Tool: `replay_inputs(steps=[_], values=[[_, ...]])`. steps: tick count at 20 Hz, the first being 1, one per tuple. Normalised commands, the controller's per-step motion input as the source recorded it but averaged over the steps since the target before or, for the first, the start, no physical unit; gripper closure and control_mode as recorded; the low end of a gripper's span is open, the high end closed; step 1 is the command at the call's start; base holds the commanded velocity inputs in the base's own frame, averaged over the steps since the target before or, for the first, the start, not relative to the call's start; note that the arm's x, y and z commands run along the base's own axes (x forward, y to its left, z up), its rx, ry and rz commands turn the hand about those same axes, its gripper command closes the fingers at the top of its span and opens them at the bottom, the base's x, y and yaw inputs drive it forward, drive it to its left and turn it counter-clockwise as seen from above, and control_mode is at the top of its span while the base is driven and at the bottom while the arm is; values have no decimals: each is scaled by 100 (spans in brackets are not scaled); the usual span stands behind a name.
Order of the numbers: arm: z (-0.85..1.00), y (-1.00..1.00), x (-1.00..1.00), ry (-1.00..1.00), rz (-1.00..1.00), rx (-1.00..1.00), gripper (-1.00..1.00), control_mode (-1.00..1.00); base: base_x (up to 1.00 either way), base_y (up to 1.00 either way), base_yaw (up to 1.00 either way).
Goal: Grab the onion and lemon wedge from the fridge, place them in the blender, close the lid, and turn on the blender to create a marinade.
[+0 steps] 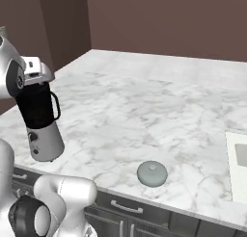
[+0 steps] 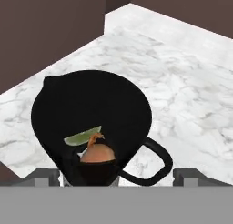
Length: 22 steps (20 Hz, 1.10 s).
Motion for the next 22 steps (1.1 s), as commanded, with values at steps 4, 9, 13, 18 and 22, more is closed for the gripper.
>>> replay_inputs(steps=[4,9,13,18,22], values=[[19,-76,-45,-4,-8,7,-100,-100,0,0,0],[1,-96,-45,0,-12,6,-100,-100,0,0,0],[-7,-99,-37,0,-10,1,-100,-100,0,0,0],[-34,-100,-38,5,-13,0,-100,-100,0,0,0],[-67,-100,-36,10,-19,0,-100,-100,0,0,0]])
